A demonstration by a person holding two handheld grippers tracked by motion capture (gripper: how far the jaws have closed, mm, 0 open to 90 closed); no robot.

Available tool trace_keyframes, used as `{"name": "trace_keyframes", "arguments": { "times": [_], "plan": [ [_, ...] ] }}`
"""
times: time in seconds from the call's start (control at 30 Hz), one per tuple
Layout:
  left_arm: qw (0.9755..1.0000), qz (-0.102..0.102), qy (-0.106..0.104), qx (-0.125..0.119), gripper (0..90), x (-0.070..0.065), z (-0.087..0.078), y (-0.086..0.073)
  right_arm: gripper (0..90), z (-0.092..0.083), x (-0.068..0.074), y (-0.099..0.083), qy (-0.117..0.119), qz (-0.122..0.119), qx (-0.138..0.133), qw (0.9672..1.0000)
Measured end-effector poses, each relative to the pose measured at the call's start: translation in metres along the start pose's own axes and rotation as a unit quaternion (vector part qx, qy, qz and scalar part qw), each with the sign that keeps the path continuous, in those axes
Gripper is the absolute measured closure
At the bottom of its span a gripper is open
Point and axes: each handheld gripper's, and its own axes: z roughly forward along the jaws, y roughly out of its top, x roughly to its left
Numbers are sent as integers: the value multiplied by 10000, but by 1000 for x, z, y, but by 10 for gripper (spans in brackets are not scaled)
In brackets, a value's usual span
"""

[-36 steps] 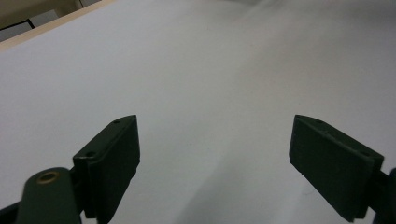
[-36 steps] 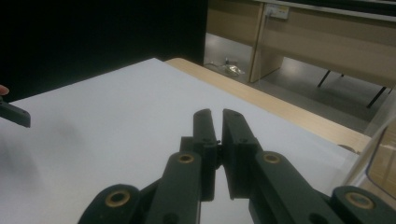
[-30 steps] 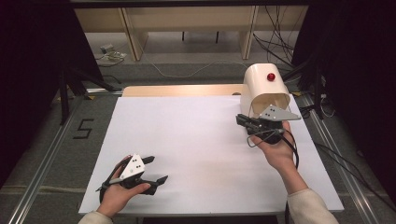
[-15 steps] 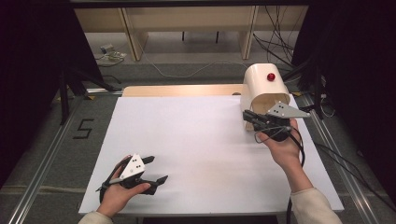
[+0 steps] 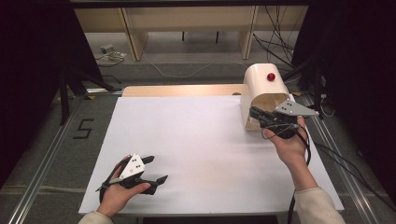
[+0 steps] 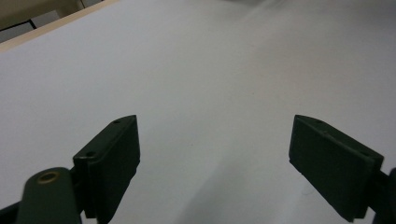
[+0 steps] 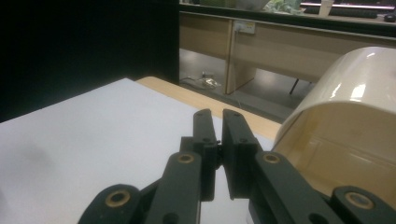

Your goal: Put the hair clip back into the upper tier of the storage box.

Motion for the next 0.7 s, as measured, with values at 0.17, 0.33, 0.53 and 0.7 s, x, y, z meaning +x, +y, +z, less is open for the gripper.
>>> {"name": "trace_keyframes", "arguments": {
  "times": [0.17, 0.33, 0.53, 0.7],
  "plan": [
    [10000, 14, -3, 4, 162, 0, 0, 0, 849, -3, -4, 0, -67, 25, -39, 10000],
    [10000, 5, 5, -6, 162, 0, 0, 0, 849, -4, -7, 0, -88, 73, -50, 9999],
    [10000, 2, 5, -15, 162, 0, 0, 0, 849, -6, -10, 0, -158, 96, -39, 9998],
    [10000, 14, 12, -14, 162, 0, 0, 0, 849, -7, -12, 0, -221, 113, -35, 9997]
  ]
}}
